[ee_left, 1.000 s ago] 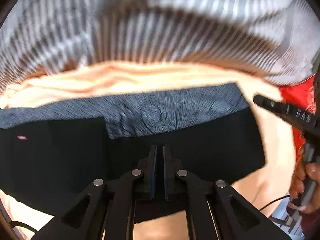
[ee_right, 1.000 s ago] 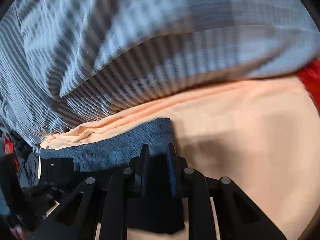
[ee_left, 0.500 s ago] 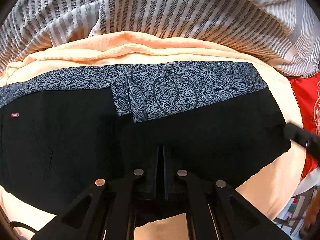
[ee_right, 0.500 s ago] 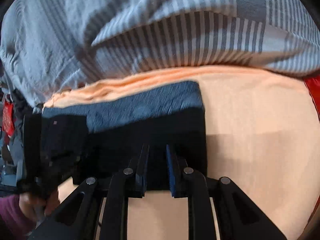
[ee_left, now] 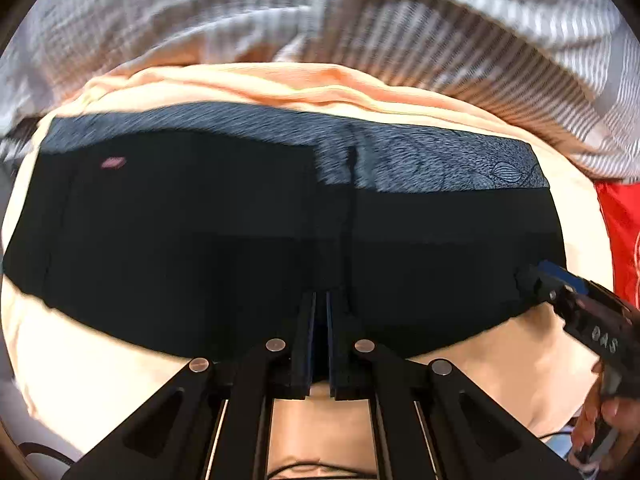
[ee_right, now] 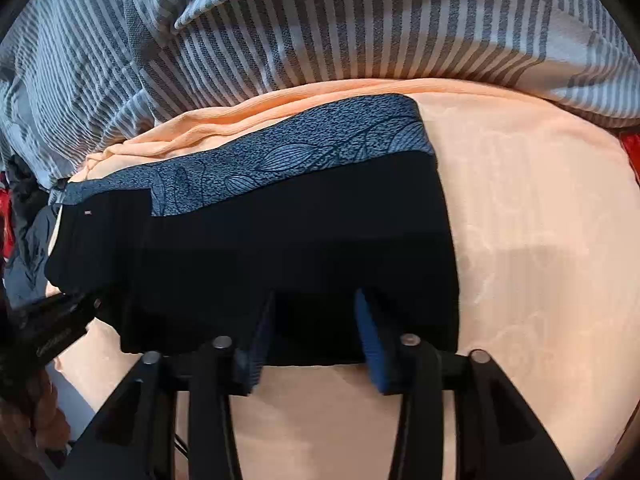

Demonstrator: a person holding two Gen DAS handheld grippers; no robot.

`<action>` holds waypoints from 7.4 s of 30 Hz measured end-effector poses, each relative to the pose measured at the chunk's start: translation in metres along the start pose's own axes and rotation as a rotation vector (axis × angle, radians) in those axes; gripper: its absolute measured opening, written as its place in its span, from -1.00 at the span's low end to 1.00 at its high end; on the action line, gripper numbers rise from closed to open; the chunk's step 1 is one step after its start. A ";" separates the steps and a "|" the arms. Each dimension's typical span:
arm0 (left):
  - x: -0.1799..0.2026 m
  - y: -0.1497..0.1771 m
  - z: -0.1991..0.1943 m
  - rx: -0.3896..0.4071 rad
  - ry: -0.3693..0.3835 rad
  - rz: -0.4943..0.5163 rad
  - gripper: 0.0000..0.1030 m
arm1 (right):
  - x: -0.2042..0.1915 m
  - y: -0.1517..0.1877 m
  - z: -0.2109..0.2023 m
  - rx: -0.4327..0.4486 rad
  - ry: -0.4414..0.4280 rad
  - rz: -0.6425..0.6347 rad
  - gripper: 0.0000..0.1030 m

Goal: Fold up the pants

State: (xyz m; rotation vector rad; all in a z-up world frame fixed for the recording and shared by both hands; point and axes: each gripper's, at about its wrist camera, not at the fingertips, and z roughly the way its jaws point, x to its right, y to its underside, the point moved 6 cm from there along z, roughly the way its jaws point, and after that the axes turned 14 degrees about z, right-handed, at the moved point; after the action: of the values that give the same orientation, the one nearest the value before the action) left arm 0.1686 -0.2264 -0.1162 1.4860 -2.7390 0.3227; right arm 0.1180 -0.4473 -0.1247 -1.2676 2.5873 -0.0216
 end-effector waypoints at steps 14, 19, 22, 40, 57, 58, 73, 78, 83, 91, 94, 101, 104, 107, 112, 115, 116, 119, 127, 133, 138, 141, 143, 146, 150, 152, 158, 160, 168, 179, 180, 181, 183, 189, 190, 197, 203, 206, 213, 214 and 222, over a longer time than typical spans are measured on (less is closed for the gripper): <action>-0.064 0.059 -0.046 0.066 0.026 -0.208 -0.89 | -0.070 0.045 -0.025 -0.033 0.007 -0.119 0.52; -0.074 0.073 -0.042 0.029 0.016 -0.238 -0.89 | -0.094 0.066 -0.025 -0.064 -0.011 -0.185 0.53; -0.080 0.079 -0.043 0.029 0.004 -0.254 -0.89 | -0.106 0.075 -0.022 -0.084 -0.018 -0.201 0.54; -0.114 0.084 -0.047 0.056 0.028 -0.356 0.97 | -0.132 0.083 -0.018 -0.106 -0.020 -0.217 0.58; -0.220 0.083 -0.035 0.205 0.134 -0.632 0.97 | -0.139 0.089 0.005 -0.157 0.017 -0.241 0.58; -0.223 0.080 -0.033 0.218 0.146 -0.642 0.97 | -0.140 0.090 0.008 -0.161 0.019 -0.243 0.58; -0.240 0.053 -0.029 0.425 0.341 -0.691 0.96 | -0.154 0.090 0.034 -0.199 0.014 -0.240 0.58; -0.239 0.048 -0.012 0.393 0.318 -0.697 0.96 | -0.165 0.090 0.033 -0.191 -0.002 -0.254 0.58; -0.228 0.033 -0.009 0.300 0.140 -0.647 0.95 | -0.167 0.085 0.033 -0.180 -0.015 -0.237 0.58; -0.221 0.031 -0.031 0.222 -0.108 -0.548 -0.45 | -0.180 0.038 0.005 -0.140 -0.056 -0.220 0.58; -0.197 0.019 -0.049 0.230 -0.246 -0.387 -0.48 | -0.202 0.011 -0.008 -0.150 -0.097 -0.241 0.58; -0.168 0.005 -0.066 0.247 -0.377 -0.216 -0.50 | -0.314 -0.026 -0.010 -0.344 -0.227 -0.369 0.95; -0.160 0.000 -0.068 0.255 -0.398 -0.181 -0.50 | -0.371 -0.023 -0.002 -0.436 -0.248 -0.446 0.99; -0.159 -0.001 -0.070 0.260 -0.398 -0.177 -0.50 | -0.426 -0.004 0.012 -0.519 -0.193 -0.598 0.99; -0.157 0.002 -0.069 0.266 -0.400 -0.172 -0.50 | -0.484 0.035 0.053 -0.617 -0.045 -0.786 0.99; -0.158 0.002 -0.068 0.270 -0.399 -0.170 -0.50 | -0.494 0.057 0.083 -0.697 0.049 -0.839 0.99; -0.158 0.003 -0.068 0.272 -0.403 -0.164 -0.50 | -0.494 0.063 0.093 -0.720 0.087 -0.857 0.99; -0.157 0.004 -0.067 0.276 -0.411 -0.149 -0.50 | -0.486 0.071 0.115 -0.755 0.161 -0.885 0.99; -0.145 -0.002 -0.070 0.275 -0.417 -0.086 -0.50 | -0.456 0.047 0.102 -0.691 -0.015 -0.738 -0.58; -0.097 -0.016 -0.097 0.327 -0.443 0.059 -0.49 | -0.401 0.018 0.041 -0.578 -0.283 -0.545 -0.59; -0.041 -0.031 -0.127 0.369 -0.419 0.188 -0.49 | -0.340 -0.007 -0.012 -0.490 -0.476 -0.400 -0.59; -0.006 -0.041 -0.139 0.386 -0.374 0.262 -0.49 | -0.292 -0.018 -0.043 -0.424 -0.572 -0.307 -0.59; 0.019 -0.047 -0.143 0.389 -0.325 0.307 -0.49 | -0.249 -0.022 -0.061 -0.373 -0.623 -0.239 -0.59; 0.061 -0.055 -0.143 0.379 -0.266 0.376 -0.49 | -0.195 -0.024 -0.079 -0.312 -0.668 -0.161 -0.59; 0.126 -0.061 -0.130 0.350 -0.223 0.487 -0.49 | -0.116 -0.023 -0.089 -0.234 -0.722 -0.045 -0.59; 0.159 -0.060 -0.114 0.316 -0.200 0.547 -0.49 | -0.070 -0.023 -0.088 -0.206 -0.731 0.020 -0.59; 0.220 -0.038 -0.039 0.159 -0.204 0.695 -0.49 | 0.035 0.000 -0.031 -0.224 -0.711 0.221 -0.59; 0.228 -0.030 -0.020 0.118 -0.235 0.721 -0.46 | 0.053 0.006 -0.013 -0.225 -0.706 0.245 -0.59; 0.218 -0.014 -0.028 0.057 -0.218 0.712 0.02 | 0.080 0.014 0.009 -0.245 -0.711 0.328 -0.47; 0.067 -0.045 -0.063 0.061 -0.161 0.227 0.02 | 0.075 -0.041 -0.043 -0.015 -0.428 0.180 -0.12; 0.053 -0.047 -0.059 0.054 -0.148 0.172 0.02 | 0.068 -0.050 -0.040 -0.004 -0.415 0.165 -0.12; 0.037 -0.054 -0.052 0.046 -0.142 0.118 0.02 | 0.057 -0.063 -0.035 0.009 -0.401 0.141 -0.12; 0.016 -0.055 -0.036 0.019 -0.120 0.040 0.02 | 0.042 -0.077 -0.030 0.023 -0.368 0.110 -0.12; 0.006 -0.044 -0.011 -0.012 -0.046 -0.007 0.02 | 0.026 -0.085 -0.009 0.018 -0.167 -0.007 -0.86; 0.009 -0.041 -0.010 -0.007 -0.036 -0.006 0.02 | 0.028 -0.082 -0.006 0.013 -0.143 -0.021 -0.86; 0.021 -0.035 -0.009 0.013 -0.073 0.020 0.02 | 0.049 -0.068 0.003 0.004 -0.121 0.018 -0.86; 0.023 -0.036 -0.007 0.002 -0.070 0.017 0.03 | 0.049 -0.049 -0.026 0.034 -0.088 0.078 -0.70; 0.020 -0.035 -0.008 0.008 -0.078 0.016 0.04 | 0.045 -0.022 -0.046 0.062 -0.097 0.054 -0.70; 0.016 -0.037 -0.007 0.003 -0.095 0.009 0.23 | 0.052 0.028 -0.022 0.010 -0.022 0.022 -0.70; 0.014 -0.036 -0.007 0.000 -0.095 0.004 0.26 | 0.056 0.030 -0.014 0.007 -0.010 0.020 -0.67; 0.012 -0.031 -0.018 -0.035 -0.113 -0.009 0.35 | 0.088 0.030 -0.024 0.016 0.044 0.128 0.19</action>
State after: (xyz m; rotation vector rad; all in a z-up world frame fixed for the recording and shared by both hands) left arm 0.1865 -0.2495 -0.0923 1.5538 -2.8068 0.1961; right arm 0.0370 -0.4997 -0.1256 -1.1055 2.6948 -0.0468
